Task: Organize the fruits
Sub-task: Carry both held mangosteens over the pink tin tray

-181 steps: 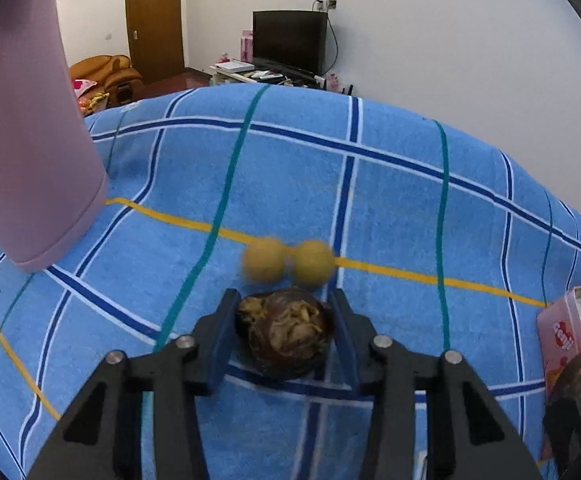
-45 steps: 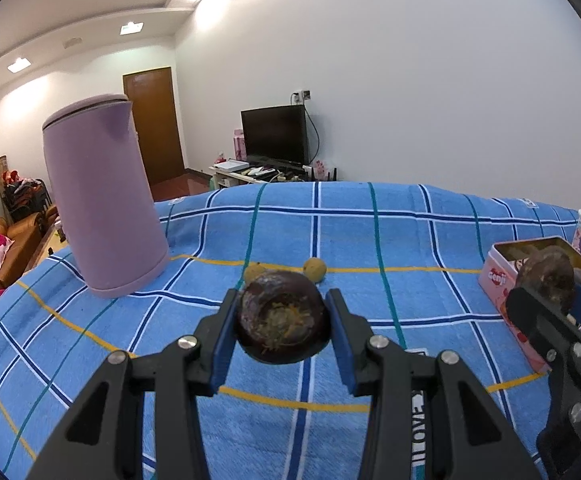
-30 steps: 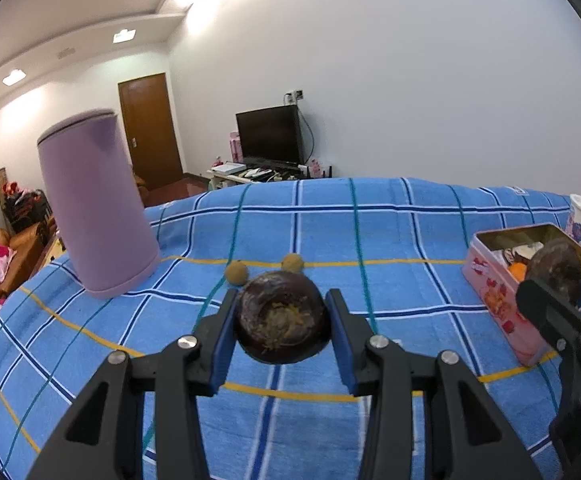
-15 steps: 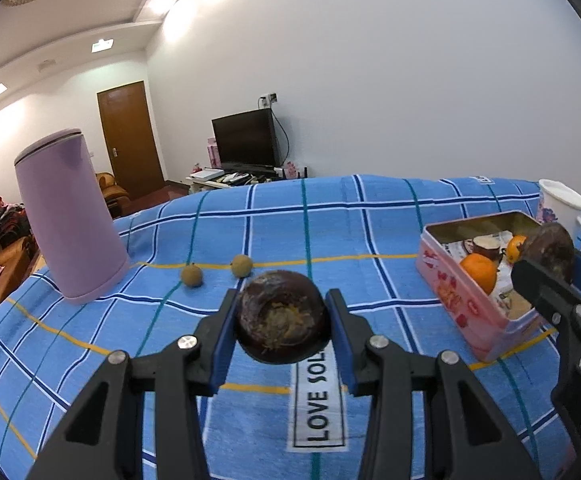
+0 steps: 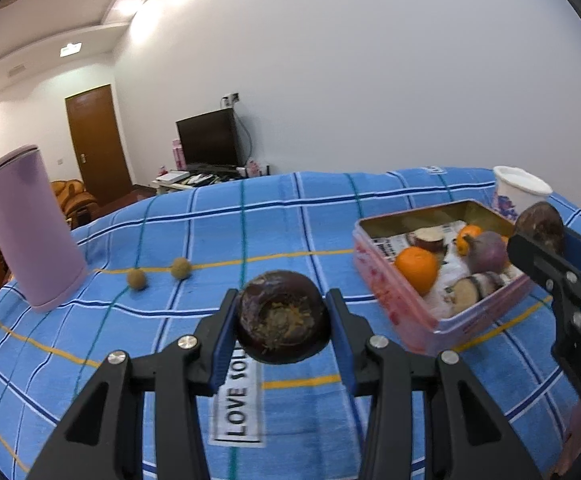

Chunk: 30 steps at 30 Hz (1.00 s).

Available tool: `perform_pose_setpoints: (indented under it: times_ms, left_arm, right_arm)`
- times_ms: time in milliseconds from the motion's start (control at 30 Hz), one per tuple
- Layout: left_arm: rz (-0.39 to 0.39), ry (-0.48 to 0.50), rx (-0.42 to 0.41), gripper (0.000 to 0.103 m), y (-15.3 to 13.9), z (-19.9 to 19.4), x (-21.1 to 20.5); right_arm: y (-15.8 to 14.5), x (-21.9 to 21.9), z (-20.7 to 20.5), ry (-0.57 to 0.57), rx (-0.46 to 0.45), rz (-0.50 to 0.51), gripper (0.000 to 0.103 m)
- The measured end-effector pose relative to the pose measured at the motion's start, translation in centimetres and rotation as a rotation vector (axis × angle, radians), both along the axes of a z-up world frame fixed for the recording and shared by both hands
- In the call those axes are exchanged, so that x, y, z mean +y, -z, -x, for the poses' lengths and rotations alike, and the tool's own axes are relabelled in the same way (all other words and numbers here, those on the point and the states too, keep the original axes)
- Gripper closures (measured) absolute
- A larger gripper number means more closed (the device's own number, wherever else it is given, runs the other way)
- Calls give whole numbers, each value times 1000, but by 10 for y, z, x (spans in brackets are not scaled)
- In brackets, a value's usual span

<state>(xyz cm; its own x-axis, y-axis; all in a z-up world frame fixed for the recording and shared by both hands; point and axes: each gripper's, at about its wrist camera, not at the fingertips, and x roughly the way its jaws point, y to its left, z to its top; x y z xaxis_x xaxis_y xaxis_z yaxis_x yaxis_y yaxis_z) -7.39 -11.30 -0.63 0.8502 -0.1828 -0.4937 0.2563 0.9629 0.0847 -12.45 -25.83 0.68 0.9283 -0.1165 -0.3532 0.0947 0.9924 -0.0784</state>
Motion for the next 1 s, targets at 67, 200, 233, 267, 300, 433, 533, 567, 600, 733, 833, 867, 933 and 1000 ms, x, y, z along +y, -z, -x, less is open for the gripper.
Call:
perform_pose_setpoints:
  times_ms: [67, 200, 233, 267, 300, 433, 533, 567, 600, 733, 833, 867, 933, 1000]
  left_arm:
    - [18, 23, -5, 58, -3, 2, -7]
    - [33, 70, -13, 58, -8, 4, -25]
    - [32, 78, -14, 58, -9, 4, -30]
    - [33, 89, -14, 58, -10, 3, -35]
    - [31, 97, -14, 58, -11, 3, -40]
    - [39, 145, -14, 58, -15, 4, -61]
    - [51, 163, 3, 58, -15, 1, -74]
    - [57, 166, 8, 58, -15, 0, -77]
    - [61, 169, 13, 58, -14, -1, -81]
    - [59, 172, 32, 58, -11, -9, -95]
    - [58, 162, 42, 58, -10, -18, -103]
    - [54, 155, 44, 58, -9, -21, -106]
    - [50, 148, 52, 58, -7, -28, -111]
    - [46, 148, 60, 58, -5, -32, -116]
  right_arm:
    - [0, -13, 2, 29, 1, -2, 64]
    - [0, -36, 5, 72, 6, 2, 64]
    - [0, -42, 6, 83, 8, 2, 64]
    - [0, -47, 7, 90, 10, -2, 64]
    - [0, -52, 8, 99, 11, -6, 64]
    - [-2, -72, 11, 133, 14, -6, 64]
    - [-1, -81, 9, 149, 29, -15, 64]
    - [-1, -82, 9, 151, 34, -19, 64]
    - [-1, -85, 7, 154, 43, -26, 64]
    - [1, -90, -5, 156, 82, -31, 64]
    - [1, -92, -18, 165, 93, -16, 64]
    - [1, -93, -23, 166, 99, -17, 64]
    - [3, -96, -34, 163, 122, -32, 64]
    - [7, -99, -44, 163, 149, -43, 64]
